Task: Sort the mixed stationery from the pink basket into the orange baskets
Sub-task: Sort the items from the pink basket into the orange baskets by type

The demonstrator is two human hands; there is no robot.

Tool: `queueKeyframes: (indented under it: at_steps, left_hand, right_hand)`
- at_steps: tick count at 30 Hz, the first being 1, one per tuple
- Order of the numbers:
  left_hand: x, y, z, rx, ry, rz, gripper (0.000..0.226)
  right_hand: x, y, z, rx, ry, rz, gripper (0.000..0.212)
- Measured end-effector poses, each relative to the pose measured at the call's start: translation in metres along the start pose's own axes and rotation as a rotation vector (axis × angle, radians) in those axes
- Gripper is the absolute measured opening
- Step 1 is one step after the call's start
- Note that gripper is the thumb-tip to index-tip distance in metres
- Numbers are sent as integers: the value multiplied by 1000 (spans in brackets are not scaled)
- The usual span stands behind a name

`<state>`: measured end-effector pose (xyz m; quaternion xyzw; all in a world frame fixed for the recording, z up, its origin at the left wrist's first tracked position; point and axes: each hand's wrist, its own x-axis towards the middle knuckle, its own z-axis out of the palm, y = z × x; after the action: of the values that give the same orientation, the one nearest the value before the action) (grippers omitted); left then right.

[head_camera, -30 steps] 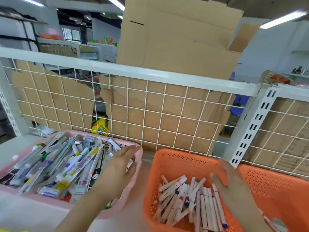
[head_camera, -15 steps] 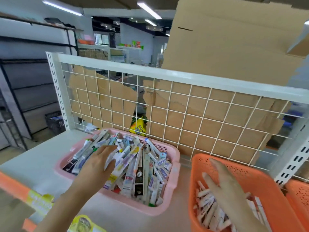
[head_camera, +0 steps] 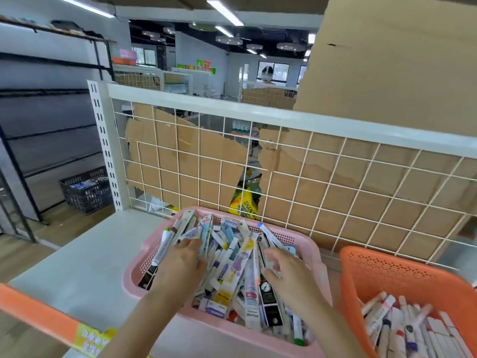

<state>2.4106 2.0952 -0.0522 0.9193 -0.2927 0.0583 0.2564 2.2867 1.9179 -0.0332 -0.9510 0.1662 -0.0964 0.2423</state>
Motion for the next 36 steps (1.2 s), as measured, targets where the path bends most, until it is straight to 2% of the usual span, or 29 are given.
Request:
queueKeyframes:
  at_steps: [5,8,10,13,15,20,24,26,29,31,33,36]
  left_hand:
    - [20,-4,6,187,-79,13,41]
    - [30,-6,9,215,-89,7,46]
    - [36,-9,11,168,-89,-7,49]
    - [42,-13,14,13,-99,-7,51]
    - [44,-15,13,-115,-94,-1,50]
    - [45,-20,11,-265,2,9,48]
    - [50,-18,9,-323,79,-25,46]
    - [52,-15,5,-355,116,-8,45]
    - [58,-9,6,-247,101,43,54]
    - [62,-2,11,-139,17,42,60]
    - [64,2,17,-78,-85,31,54]
    - [65,1,23,39,-130,-15,50]
  right_hand:
    - [24,-20,20,-24,20,-3,31]
    - [34,-30,29,-93,16,51,28]
    - [40,-36,32,-190,8,110,25]
    - [46,-44,35,-320,-12,198,39]
    - [49,-46,36,-351,-14,219,37]
    - [57,-39,29,-293,-47,241,21]
    - [57,-35,26,-245,-83,262,36]
    - [58,-32,24,-203,-68,280,28]
    - [58,-27,17,-181,-31,316,27]
    - [57,-23,14,-236,-10,314,23]
    - [55,-20,13,-270,2,306,22]
    - [52,-16,14,-306,-12,296,28]
